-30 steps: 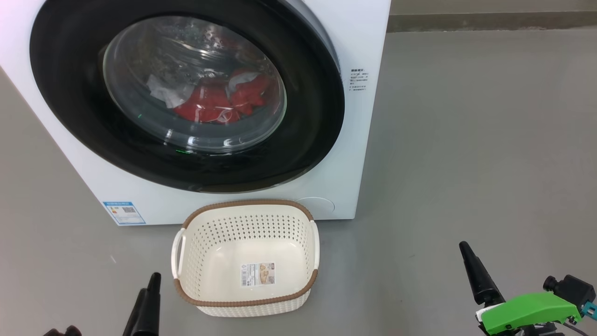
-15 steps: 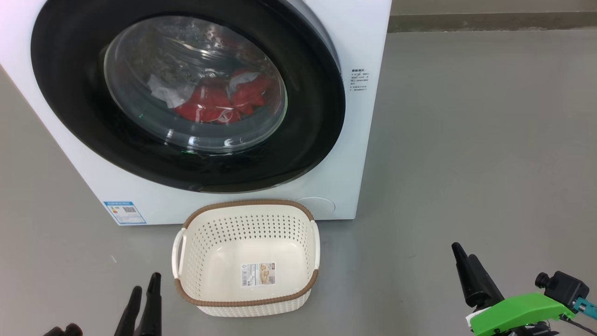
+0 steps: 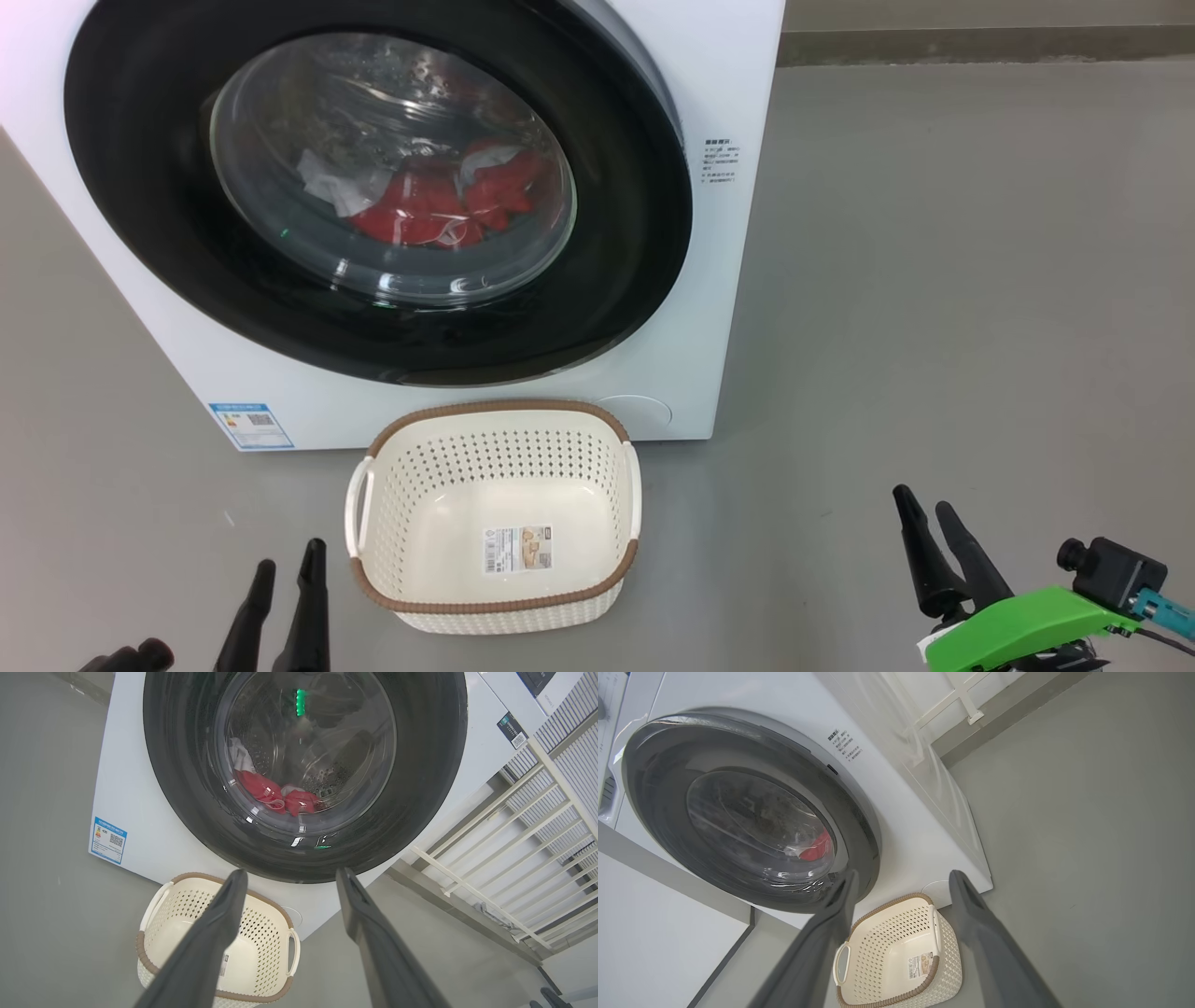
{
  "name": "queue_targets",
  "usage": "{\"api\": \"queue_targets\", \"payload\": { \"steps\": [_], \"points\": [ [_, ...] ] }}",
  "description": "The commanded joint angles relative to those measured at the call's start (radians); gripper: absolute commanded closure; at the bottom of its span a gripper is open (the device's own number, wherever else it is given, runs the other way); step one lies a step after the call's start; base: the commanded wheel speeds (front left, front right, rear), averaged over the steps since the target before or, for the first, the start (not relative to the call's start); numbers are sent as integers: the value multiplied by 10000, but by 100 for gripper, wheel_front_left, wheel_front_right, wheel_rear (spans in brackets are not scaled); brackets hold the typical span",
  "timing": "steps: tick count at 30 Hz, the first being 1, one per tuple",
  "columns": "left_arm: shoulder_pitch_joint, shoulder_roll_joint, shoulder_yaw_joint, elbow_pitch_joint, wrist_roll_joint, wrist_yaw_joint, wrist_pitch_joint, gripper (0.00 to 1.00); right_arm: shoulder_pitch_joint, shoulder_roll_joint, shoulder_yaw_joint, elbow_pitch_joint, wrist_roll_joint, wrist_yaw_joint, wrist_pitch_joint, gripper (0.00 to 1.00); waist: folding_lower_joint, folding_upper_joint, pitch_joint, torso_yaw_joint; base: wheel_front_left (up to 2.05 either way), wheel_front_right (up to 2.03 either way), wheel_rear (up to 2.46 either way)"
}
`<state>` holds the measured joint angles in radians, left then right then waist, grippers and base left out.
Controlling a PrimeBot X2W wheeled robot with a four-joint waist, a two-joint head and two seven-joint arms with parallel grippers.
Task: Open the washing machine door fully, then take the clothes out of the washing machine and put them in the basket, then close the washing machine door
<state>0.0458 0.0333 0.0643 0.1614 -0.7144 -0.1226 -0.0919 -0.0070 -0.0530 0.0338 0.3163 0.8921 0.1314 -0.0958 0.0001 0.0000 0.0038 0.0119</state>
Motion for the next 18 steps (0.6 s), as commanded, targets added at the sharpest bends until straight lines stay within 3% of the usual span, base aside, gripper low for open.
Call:
{"api": "queue_targets", "payload": {
  "steps": [1, 18],
  "points": [
    [-20, 175, 158, -395, 474, -15, -196, 0, -162, -139, 195, -313, -415, -4, -168, 0, -1, 0, 1, 6, 0, 0, 0],
    [189, 210, 161, -741, 2505, -43, -699, 0, -103, -220, 498, -419, -2070, -5, -667, 0, -1, 0, -11, -16, 0, 0, 0]
  ]
}}
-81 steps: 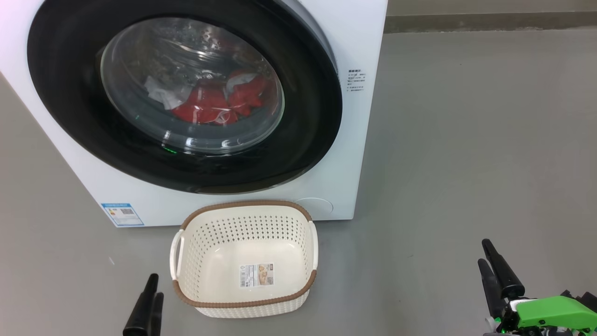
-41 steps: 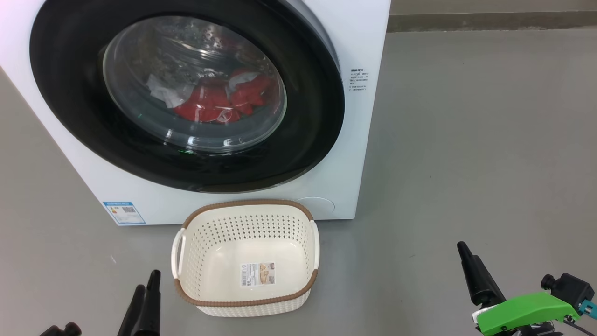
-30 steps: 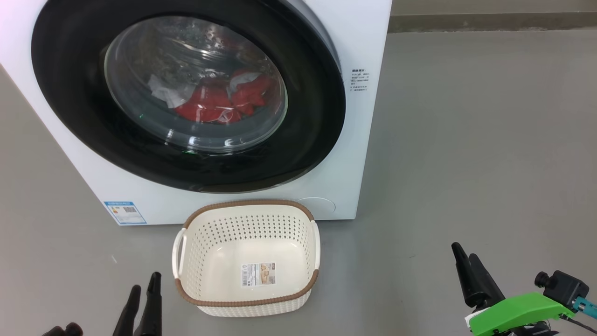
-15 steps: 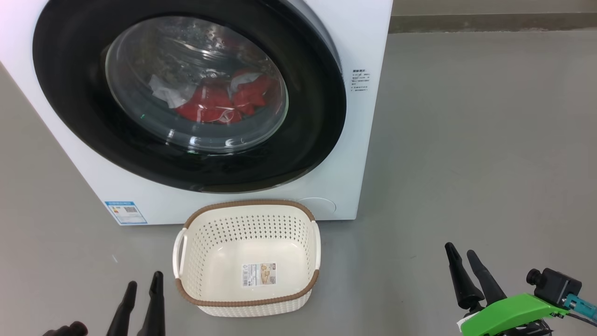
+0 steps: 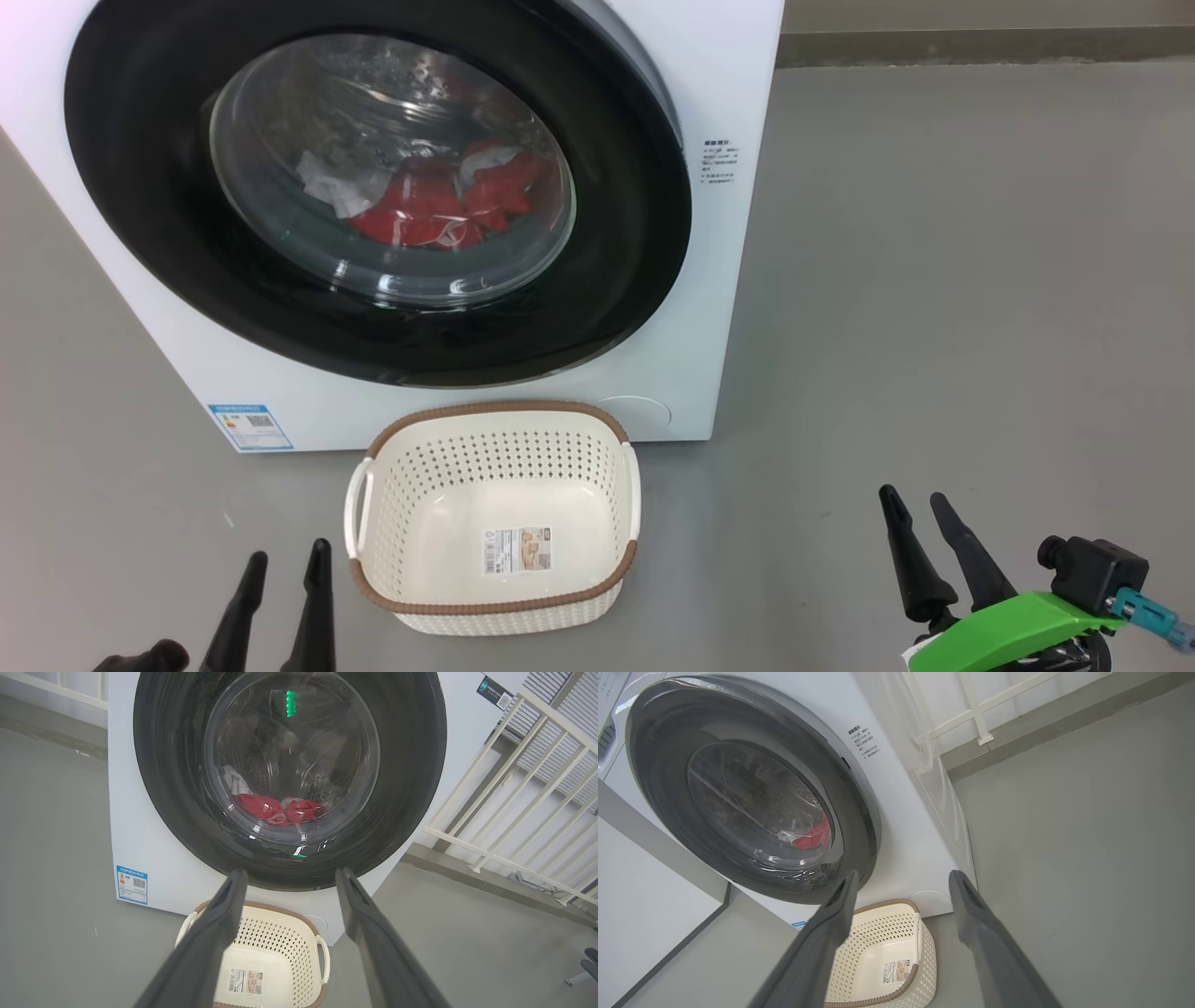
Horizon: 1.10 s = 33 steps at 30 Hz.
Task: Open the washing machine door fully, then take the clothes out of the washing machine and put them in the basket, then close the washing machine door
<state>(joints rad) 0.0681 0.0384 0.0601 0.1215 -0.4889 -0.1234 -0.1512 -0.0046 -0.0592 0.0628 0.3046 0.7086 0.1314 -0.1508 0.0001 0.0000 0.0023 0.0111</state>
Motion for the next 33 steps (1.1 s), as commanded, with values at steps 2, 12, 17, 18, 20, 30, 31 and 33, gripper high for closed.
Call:
{"api": "queue_targets", "payload": {
  "steps": [2, 12, 17, 18, 20, 30, 31, 33],
  "points": [
    [-15, 166, 208, -376, 505, -38, -165, 0, -132, -169, 238, -314, -424, -6, -176, 0, -1, 0, 8, -25, 0, 0, 0],
    [73, 189, 173, -479, 1718, -51, -462, 0, -78, -190, 258, -402, -1385, -6, -470, 0, -1, 0, 4, -40, 0, 0, 0],
    [127, 198, 174, -536, 2277, -57, -610, 0, -36, -206, 228, -443, -1870, -6, -617, 0, -1, 0, 6, -45, 0, 0, 0],
    [140, 198, 175, -542, 2385, -58, -639, 0, -34, -208, 217, -447, -1968, -7, -646, 0, -1, 0, 8, -51, 0, 0, 0],
    [159, 200, 173, -564, 2609, -60, -699, 0, -31, -213, 205, -450, -2172, -7, -705, 0, -1, 0, 8, -61, 0, 0, 0],
    [238, 213, 209, -705, 3682, -69, -994, 0, 40, -210, 191, -501, -3186, -7, -998, 0, -1, 0, 48, -108, 0, 0, 0],
    [245, 218, 210, -713, 3785, -69, -1023, 0, 50, -209, 187, -504, -3285, -7, -1028, 0, -1, 0, 50, -107, 0, 0, 0],
    [253, 220, 216, -714, 3872, -70, -1053, 0, 59, -207, 181, -508, -3382, -7, -1057, 0, -1, 0, 52, -107, 0, 0, 0]
  ]
}}
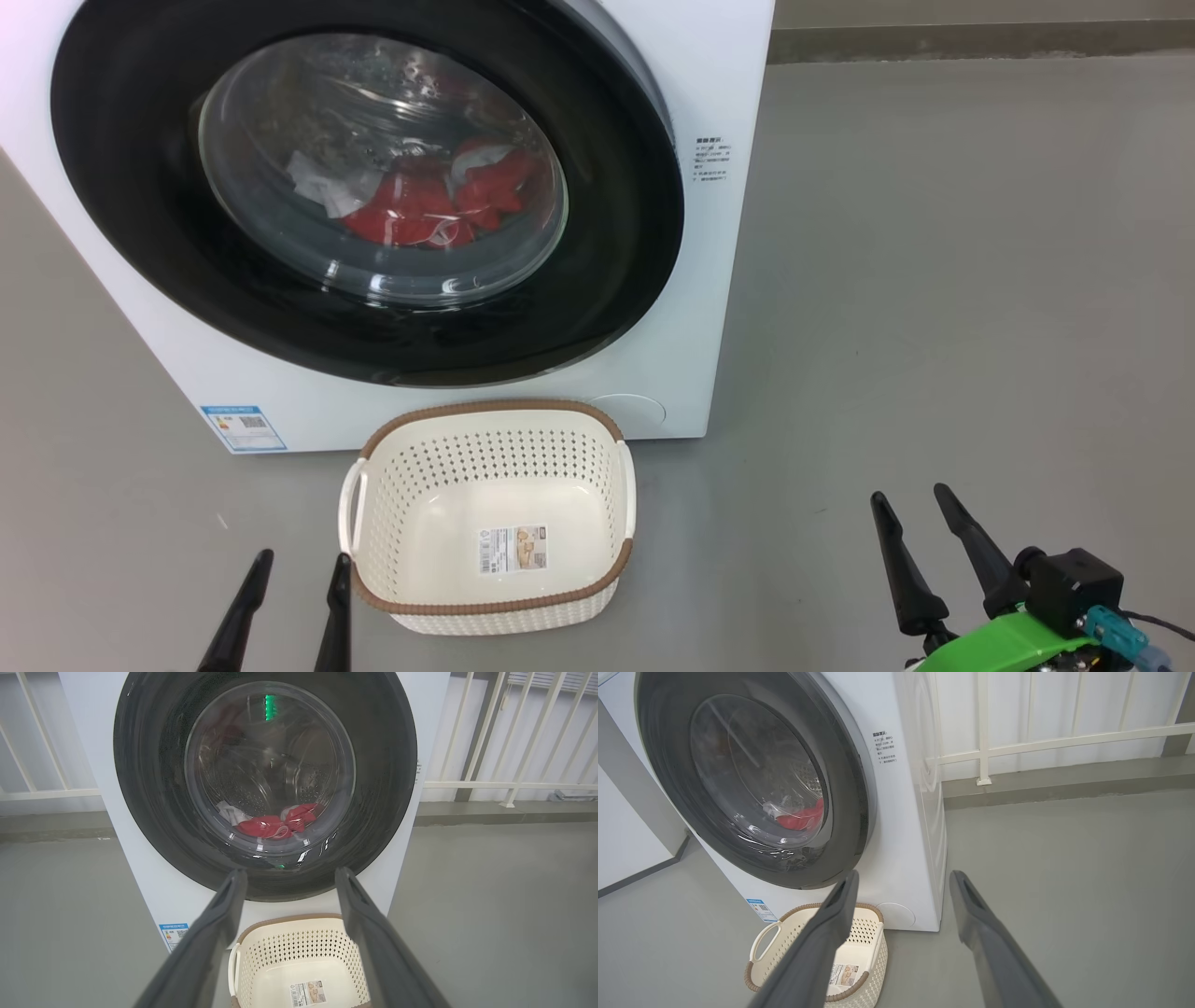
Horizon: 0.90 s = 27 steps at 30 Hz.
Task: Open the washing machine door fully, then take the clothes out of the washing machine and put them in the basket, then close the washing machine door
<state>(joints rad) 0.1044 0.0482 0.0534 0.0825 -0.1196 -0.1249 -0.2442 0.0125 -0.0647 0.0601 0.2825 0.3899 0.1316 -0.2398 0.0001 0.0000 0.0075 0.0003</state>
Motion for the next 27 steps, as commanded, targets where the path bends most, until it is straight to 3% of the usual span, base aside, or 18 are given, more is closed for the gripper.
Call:
{"api": "queue_targets", "payload": {
  "steps": [1, 27],
  "points": [
    [-104, 122, 299, -325, 249, -55, -153, 0, -103, -150, 205, -294, -292, -9, -197, 0, 0, 0, 2, 1, 0, 0, 0],
    [-155, 104, 492, 316, -470, -57, -176, 0, 61, -26, -57, -299, -169, -9, -220, 0, 0, 0, -18, 41, 0, 0, 0]
  ]
}}
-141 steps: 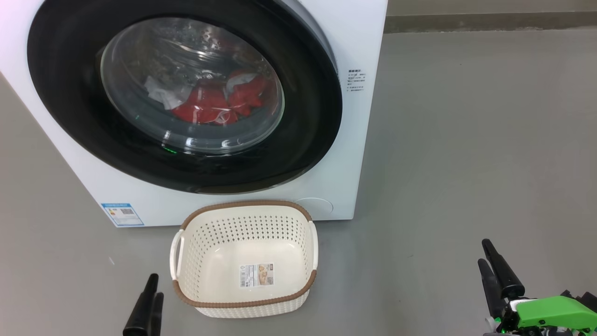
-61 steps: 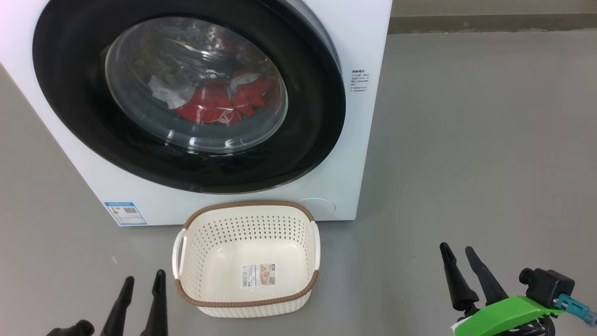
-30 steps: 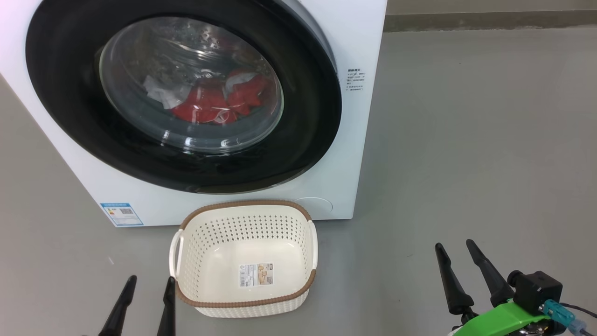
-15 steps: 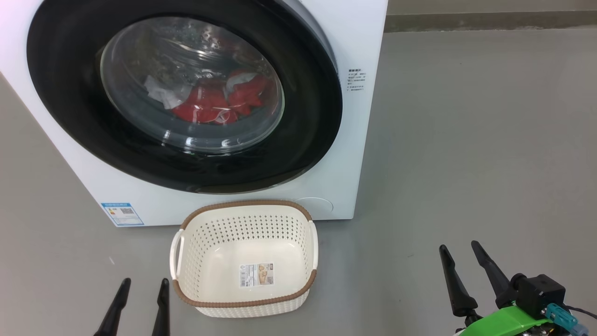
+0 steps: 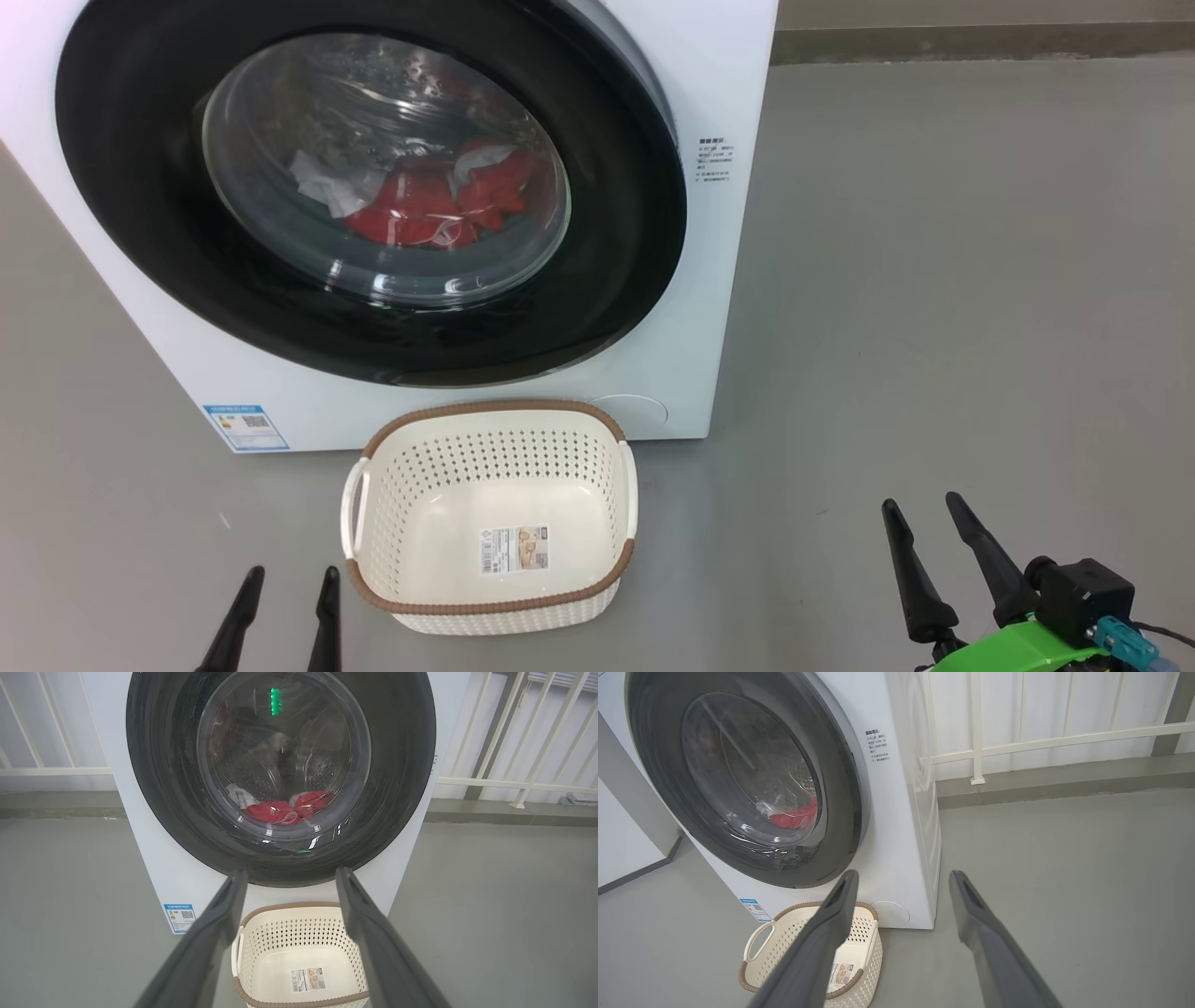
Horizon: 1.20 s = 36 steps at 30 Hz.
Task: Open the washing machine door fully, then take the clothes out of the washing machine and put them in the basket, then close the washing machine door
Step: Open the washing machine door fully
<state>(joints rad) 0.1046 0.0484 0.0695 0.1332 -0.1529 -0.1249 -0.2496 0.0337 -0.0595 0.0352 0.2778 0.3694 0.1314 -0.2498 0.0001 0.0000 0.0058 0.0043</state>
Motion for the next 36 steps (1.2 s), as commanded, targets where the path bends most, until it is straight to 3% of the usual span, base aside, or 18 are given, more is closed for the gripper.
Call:
{"api": "queue_targets", "payload": {
  "steps": [1, 4, 5, 6, 7, 8, 17, 27, 33, 36],
  "points": [
    [-158, 101, 327, -185, -142, -57, -122, 0, -157, -76, 201, -257, 28, -7, -120, 0, 0, 0, -1, 1, 0, 0, 0],
    [-170, 99, 312, -177, -164, -57, -122, 0, -198, -64, 209, -308, 33, -7, -120, 0, 0, 0, 11, 8, 0, 0, 0],
    [-175, 98, 308, -178, -180, -57, -122, 0, -248, -54, 215, -344, 79, -7, -120, 20, 0, 0, 21, 6, 0, 0, 0],
    [-177, 96, 306, -179, -199, -57, -122, 0, -322, -44, 225, -393, 128, -7, -120, 62, 0, 0, 35, 2, 0, 0, 0],
    [-181, 94, 305, -180, -217, -57, -122, 0, -415, -32, 260, -434, 198, -7, -120, 95, 0, 0, 53, -1, 0, 0, 0],
    [-186, 91, 301, -180, -233, -57, -122, 0, -535, -18, 282, -479, 294, -7, -120, 100, 0, 0, 74, -6, 0, 0, 0],
    [-466, 95, 159, -248, -392, -57, -122, 0, -2111, 81, 272, -817, 2022, -7, -120, 100, 0, 0, 518, 72, 0, 0, 0],
    [-1050, 319, -161, -331, -744, -57, -122, 0, -4975, 91, 259, -827, 4181, -7, -120, 100, 0, 0, 1422, 475, 0, 0, 0],
    [-1537, 355, -428, -224, -944, -57, -122, 0, -6887, -545, 861, -56, 6143, -7, -63, 100, 0, 0, 1961, 976, 0, 0, 0],
    [-1724, 357, -509, -193, -1025, -57, -122, 0, -7601, -864, 1198, 157, 7650, -7, 582, 100, 0, 0, 2202, 1164, 0, 0, 0]
  ]
}}
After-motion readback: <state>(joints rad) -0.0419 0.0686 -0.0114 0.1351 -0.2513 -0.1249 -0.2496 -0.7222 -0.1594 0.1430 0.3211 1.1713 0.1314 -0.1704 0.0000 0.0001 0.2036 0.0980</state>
